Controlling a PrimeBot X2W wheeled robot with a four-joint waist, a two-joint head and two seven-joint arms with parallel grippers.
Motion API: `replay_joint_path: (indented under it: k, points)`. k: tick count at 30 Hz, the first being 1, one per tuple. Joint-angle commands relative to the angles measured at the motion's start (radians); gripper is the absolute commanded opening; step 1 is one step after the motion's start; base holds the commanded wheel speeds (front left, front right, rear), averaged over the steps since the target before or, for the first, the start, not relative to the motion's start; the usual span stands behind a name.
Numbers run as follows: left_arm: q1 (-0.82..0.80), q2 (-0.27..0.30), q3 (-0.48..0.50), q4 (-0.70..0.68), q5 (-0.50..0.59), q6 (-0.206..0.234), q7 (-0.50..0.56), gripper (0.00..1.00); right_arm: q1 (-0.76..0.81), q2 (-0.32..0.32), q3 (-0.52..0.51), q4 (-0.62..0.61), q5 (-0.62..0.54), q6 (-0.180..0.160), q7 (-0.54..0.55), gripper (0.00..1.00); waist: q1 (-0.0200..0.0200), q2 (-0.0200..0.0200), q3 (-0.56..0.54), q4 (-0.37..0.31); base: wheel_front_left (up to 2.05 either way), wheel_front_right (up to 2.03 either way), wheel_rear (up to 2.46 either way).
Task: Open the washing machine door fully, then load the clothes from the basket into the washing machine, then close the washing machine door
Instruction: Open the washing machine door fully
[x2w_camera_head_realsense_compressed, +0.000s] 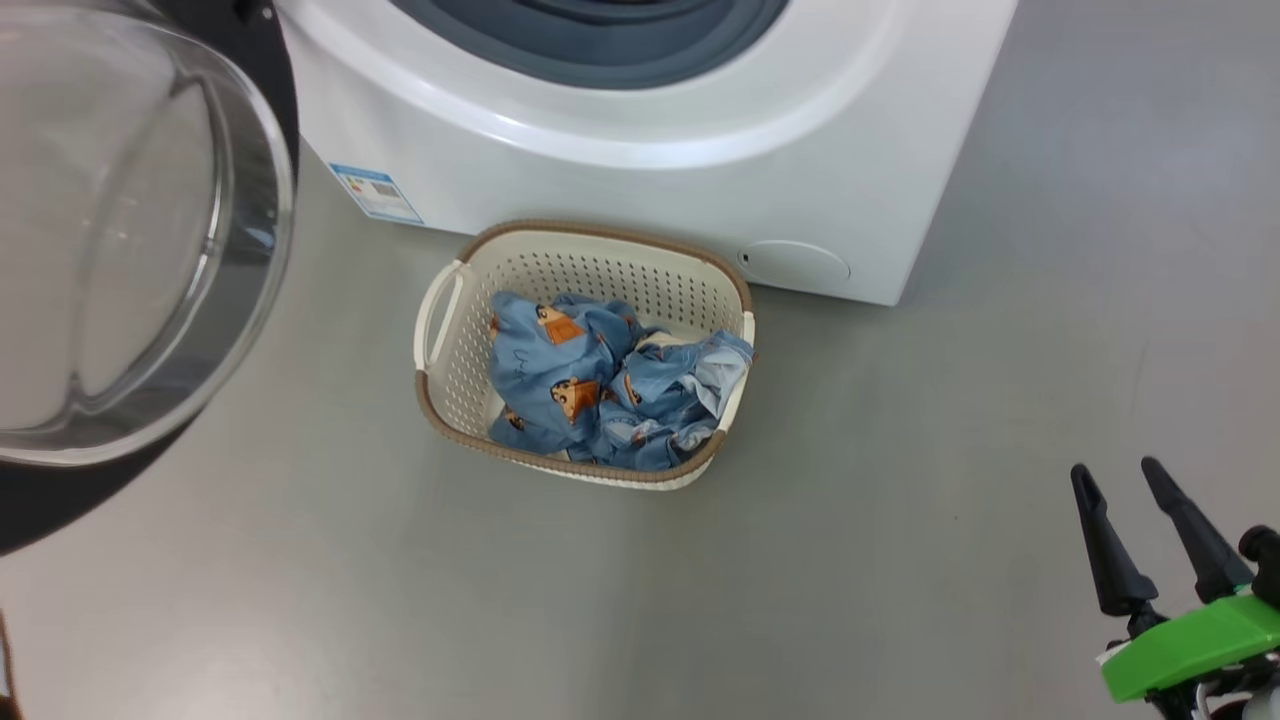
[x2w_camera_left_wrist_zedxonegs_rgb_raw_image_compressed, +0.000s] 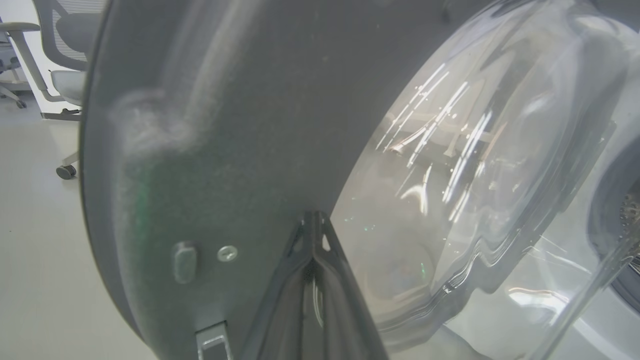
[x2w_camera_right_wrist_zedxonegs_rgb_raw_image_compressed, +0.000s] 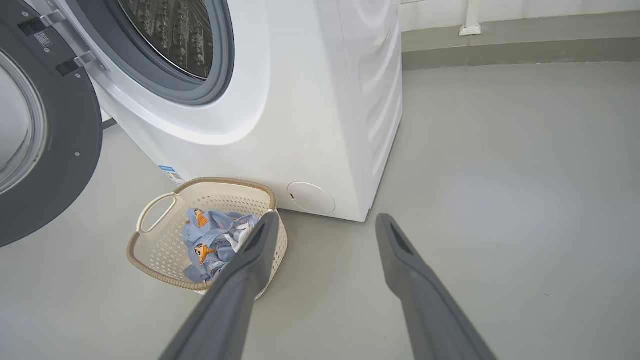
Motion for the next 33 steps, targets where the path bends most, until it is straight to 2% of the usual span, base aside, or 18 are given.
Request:
replay_joint_path:
  k: [1,12,18,27,33]
  points:
    - [-0.024,0.084,0.034,-0.012,0.015,0.016,-0.006,0.0,-0.017,-0.024,0.02,-0.025,-0.018,0.001,-0.013,1.0,0.0,-0.0001,0.022,-0.007,0.0,0.0,0.0]
    - [-0.079,0.179,0.085,0.091,0.064,0.014,-0.006,0.0,-0.047,-0.038,0.04,-0.025,-0.02,0.001,-0.013,1.0,0.0,-0.0001,0.06,-0.027,0.0,0.0,0.0]
    - [-0.092,0.206,0.1,0.122,0.078,0.021,-0.006,0.0,-0.054,-0.042,0.047,-0.025,-0.019,0.001,-0.013,1.0,0.0,-0.0001,0.067,-0.036,0.0,0.0,0.0]
    - [-0.099,0.215,0.125,0.132,0.083,0.017,-0.006,0.0,-0.055,-0.044,0.053,-0.023,-0.019,0.001,-0.013,1.0,0.0,-0.0001,0.066,-0.044,0.0,0.0,0.0]
    - [-0.064,0.189,0.124,0.108,0.09,-0.008,-0.006,0.0,-0.049,-0.029,0.055,-0.015,-0.02,0.001,-0.013,1.0,0.0,-0.0001,0.036,-0.048,0.0,0.0,0.0]
